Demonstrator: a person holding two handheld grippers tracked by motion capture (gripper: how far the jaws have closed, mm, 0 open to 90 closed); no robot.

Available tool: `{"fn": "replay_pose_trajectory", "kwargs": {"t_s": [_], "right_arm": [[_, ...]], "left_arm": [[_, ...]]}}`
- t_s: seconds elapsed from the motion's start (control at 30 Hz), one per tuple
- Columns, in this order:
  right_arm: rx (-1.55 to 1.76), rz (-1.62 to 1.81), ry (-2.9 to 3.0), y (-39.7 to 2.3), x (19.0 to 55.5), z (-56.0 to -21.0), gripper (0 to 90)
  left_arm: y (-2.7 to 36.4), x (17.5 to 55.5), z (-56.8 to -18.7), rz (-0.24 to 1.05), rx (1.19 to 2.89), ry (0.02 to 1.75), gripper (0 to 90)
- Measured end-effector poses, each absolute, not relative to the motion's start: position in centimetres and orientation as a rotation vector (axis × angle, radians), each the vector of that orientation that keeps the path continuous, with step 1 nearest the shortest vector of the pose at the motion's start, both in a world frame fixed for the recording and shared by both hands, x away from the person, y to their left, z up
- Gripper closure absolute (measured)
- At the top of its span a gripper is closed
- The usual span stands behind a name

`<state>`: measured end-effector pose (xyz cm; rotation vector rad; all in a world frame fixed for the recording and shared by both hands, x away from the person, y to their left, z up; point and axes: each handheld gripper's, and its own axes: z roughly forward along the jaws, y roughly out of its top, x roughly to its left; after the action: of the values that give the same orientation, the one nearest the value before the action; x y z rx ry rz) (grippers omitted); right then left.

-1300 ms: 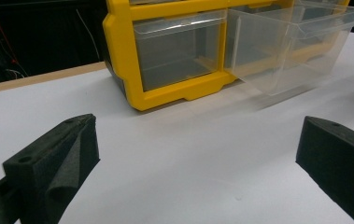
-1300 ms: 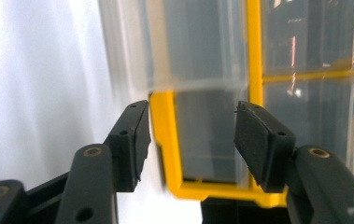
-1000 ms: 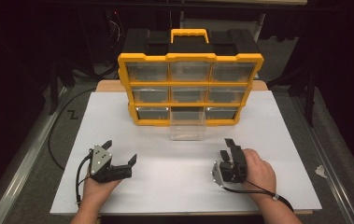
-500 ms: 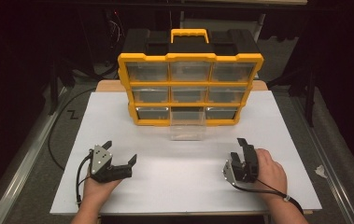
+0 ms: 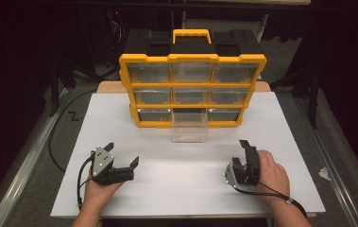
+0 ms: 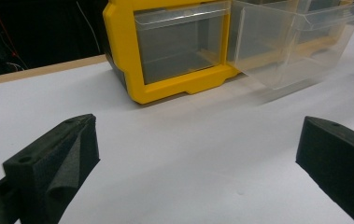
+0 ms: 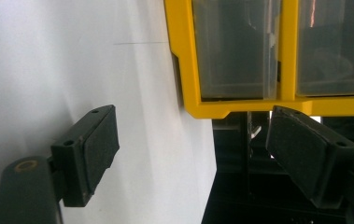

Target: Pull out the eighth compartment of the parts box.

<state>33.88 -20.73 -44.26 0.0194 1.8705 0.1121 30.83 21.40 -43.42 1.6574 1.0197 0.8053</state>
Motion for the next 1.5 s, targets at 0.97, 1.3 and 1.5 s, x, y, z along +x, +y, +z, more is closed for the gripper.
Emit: {"fn": "replay_pose_trajectory", "kwargs": {"t_s": [0.97,1.3,1.5], "right_arm": [[0.197,0.256,1.876,-21.7,34.3,-43.8,0.7],[0.57,0.522,1.963,-23.5,35.5,-43.7,1.2],[0.771,0.695,1.974,-24.0,35.8,-43.6,1.4]], "left_arm": [[21.5,30.8,-43.4,0.803,1.644,1.036,0.3],[21.6,30.9,-43.4,0.797,1.643,1.039,0.3],[21.6,31.0,-43.4,0.791,1.65,1.044,0.3]]}}
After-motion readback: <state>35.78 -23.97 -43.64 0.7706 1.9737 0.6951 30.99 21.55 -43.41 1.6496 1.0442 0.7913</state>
